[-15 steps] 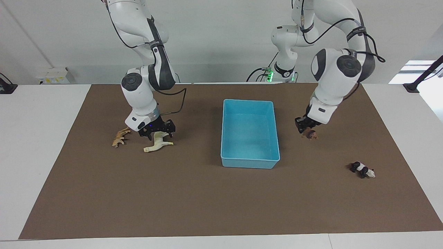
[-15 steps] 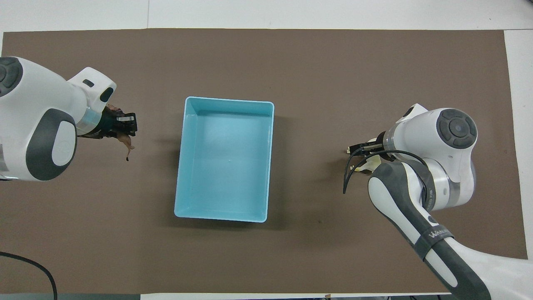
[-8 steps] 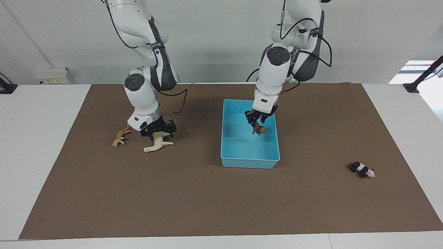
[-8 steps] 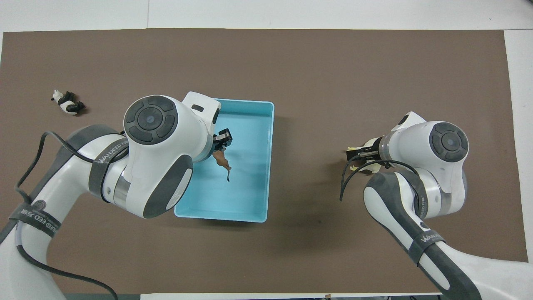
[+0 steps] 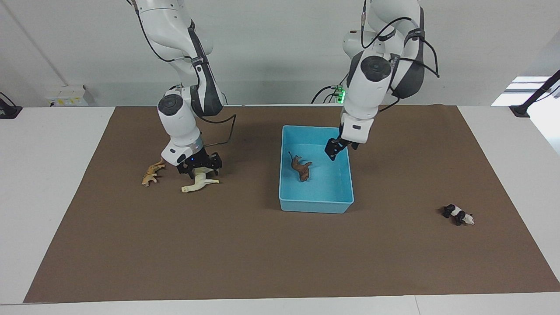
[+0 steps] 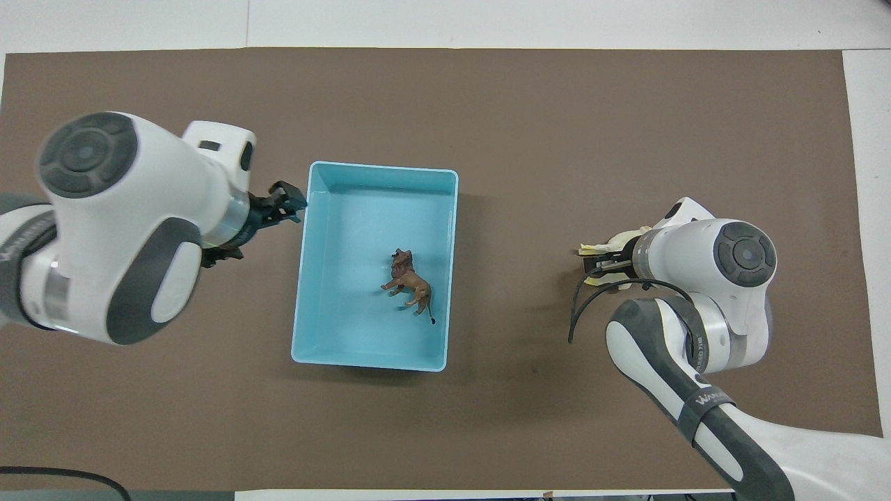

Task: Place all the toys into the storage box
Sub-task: 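Place the cream horse in the box with the right gripper while the left gripper reaches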

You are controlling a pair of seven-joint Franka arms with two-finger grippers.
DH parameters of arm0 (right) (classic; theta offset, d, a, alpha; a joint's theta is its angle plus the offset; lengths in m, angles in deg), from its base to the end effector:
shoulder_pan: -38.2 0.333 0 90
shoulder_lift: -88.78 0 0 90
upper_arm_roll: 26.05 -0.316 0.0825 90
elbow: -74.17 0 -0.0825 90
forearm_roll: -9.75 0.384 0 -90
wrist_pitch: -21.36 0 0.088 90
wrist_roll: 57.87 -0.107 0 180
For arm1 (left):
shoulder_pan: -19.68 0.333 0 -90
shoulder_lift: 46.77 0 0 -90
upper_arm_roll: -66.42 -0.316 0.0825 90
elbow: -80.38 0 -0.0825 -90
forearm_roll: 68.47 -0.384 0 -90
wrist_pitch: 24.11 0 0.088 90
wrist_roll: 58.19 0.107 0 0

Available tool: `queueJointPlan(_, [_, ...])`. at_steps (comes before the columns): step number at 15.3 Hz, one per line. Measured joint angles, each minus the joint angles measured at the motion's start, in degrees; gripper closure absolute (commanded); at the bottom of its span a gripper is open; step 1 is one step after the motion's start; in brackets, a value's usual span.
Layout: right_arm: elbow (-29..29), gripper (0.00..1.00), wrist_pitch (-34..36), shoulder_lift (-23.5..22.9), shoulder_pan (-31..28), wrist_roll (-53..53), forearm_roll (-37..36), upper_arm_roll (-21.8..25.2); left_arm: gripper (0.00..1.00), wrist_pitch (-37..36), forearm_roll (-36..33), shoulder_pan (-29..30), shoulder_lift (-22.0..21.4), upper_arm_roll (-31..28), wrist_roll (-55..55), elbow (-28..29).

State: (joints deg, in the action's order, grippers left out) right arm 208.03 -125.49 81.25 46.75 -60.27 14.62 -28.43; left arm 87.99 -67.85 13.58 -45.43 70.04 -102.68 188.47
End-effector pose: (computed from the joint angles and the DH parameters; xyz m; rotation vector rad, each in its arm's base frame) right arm 0.5157 0.0983 0.2888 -3.0703 -0.1218 -0.1355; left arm 0.5640 -0.0971 0.4943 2.9657 0.9349 0.0564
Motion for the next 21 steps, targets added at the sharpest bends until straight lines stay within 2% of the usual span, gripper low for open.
queueJointPlan(2, [-0.1, 1.0, 0.2, 0.1, 0.2, -0.3, 0.0, -0.1, 0.0, 4.3, 0.0, 7.6, 0.5, -0.2, 6.0, 0.4])
queueJointPlan(4, [-2.8, 1.0, 5.0, 0.3, 0.8, -0.6, 0.0, -0.2, 0.0, 8.3, -1.0, 13.3, 2.5, -0.3, 8.6, 0.5])
queueJointPlan(6, [-12.0, 1.0, 17.3, 0.7, 2.9, -4.4, 0.0, -0.3, 0.0, 13.2, -4.5, 17.0, 6.2, -0.3, 8.6, 0.1])
queueJointPlan(8, [-24.6, 1.0, 29.2, 0.8, 7.8, -12.7, 0.0, -0.4, 0.0, 18.7, -5.0, 20.9, 10.9, -0.4, 8.3, -1.8])
queueJointPlan(10, [-36.0, 1.0, 35.4, -0.9, 14.9, -22.3, 0.0, -0.6, 0.0, 21.2, -4.8, 23.8, 16.2, -0.4, 5.9, -5.6])
queueJointPlan(13, [-45.0, 1.0, 36.0, -6.5, 24.7, -31.9, -0.1, -0.7, 0.0, 24.0, -4.8, 24.4, 24.3, -0.1, -3.4, -12.1])
queueJointPlan(15, [-47.1, 1.0, 32.7, -11.6, 29.2, -35.6, -2.6, -0.6, 0.0, 27.0, -4.8, 24.3, 27.4, 0.3, -8.9, -13.6])
queueJointPlan(17, [-47.5, 1.0, 26.3, -17.4, 32.1, -38.6, -5.8, -0.6, 0.0, 28.8, -4.8, 24.3, 29.0, 0.6, -12.3, -14.0])
queueJointPlan(18, [-47.5, 0.01, 24.2, -19.8, 32.6, -39.2, -6.4, -0.5, 0.0, 29.0, -4.8, 24.3, 29.2, 0.7, -13.4, -14.1])
queueJointPlan(21, [-47.9, 0.0, 23.9, -22.1, 32.4, -41.2, -6.5, -0.1, 0.0, 29.7, -4.8, 23.9, 29.4, 0.9, -15.5, -13.7])
